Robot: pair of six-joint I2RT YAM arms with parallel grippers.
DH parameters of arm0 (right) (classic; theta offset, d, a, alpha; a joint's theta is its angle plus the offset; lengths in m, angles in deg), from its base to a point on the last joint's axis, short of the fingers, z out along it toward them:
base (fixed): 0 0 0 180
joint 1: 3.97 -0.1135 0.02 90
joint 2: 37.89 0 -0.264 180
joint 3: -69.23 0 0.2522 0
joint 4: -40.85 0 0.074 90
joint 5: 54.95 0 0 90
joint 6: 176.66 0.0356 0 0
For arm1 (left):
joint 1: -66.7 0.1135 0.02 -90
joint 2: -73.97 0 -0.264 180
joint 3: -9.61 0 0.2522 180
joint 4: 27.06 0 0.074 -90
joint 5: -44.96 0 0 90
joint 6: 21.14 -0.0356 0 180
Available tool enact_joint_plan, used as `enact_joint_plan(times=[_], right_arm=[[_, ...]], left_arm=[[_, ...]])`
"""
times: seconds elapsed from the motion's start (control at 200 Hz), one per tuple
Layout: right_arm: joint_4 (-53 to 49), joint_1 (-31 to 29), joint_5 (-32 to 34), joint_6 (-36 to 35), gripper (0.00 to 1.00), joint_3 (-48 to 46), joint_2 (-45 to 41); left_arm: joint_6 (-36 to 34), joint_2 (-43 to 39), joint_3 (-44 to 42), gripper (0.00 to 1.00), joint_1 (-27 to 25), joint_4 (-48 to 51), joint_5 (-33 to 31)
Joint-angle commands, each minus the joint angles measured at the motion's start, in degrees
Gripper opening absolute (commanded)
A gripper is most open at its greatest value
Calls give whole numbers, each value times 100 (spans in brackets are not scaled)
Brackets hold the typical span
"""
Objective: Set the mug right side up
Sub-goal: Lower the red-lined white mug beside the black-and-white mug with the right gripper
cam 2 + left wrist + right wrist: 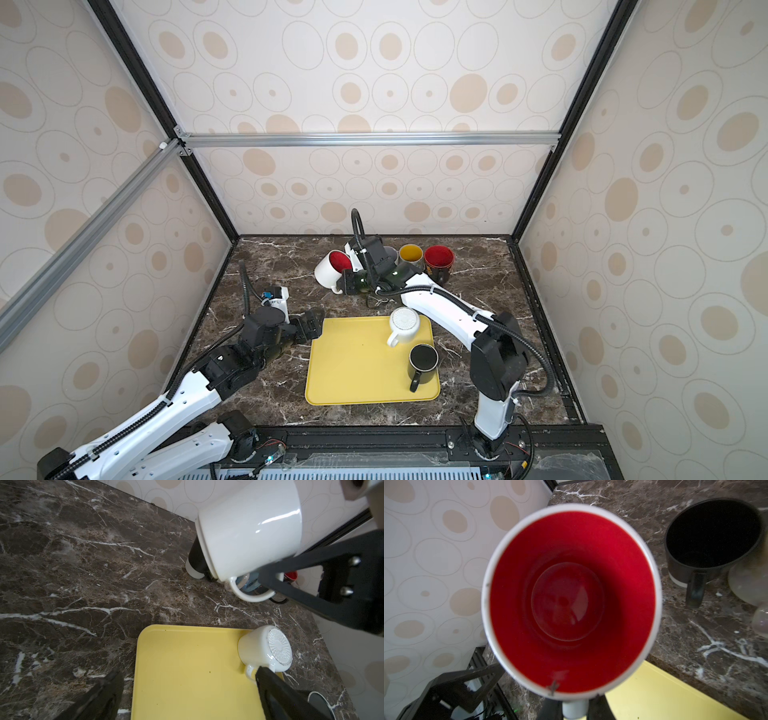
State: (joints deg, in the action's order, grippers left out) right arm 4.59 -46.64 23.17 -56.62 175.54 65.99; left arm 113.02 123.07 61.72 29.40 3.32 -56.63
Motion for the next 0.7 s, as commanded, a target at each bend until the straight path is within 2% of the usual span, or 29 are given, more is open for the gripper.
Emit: enact_joint_plan(times=[0.0, 0.265, 0.565, 0.695], right_arm=[[-89, -71, 553, -384, 0, 697, 271], [-719, -116, 1112, -712, 0, 2157, 1475], [-1795, -247, 2266, -1095, 0, 4293, 3040], [-1934, -272, 2542, -1119, 0, 4721, 3475]], left_arm=[[83, -54, 167, 100, 124, 164, 0], [14, -220, -6, 100, 331, 43, 127], [-153, -33, -98, 100, 419, -165, 377], [-207, 16, -135, 100, 438, -263, 480]])
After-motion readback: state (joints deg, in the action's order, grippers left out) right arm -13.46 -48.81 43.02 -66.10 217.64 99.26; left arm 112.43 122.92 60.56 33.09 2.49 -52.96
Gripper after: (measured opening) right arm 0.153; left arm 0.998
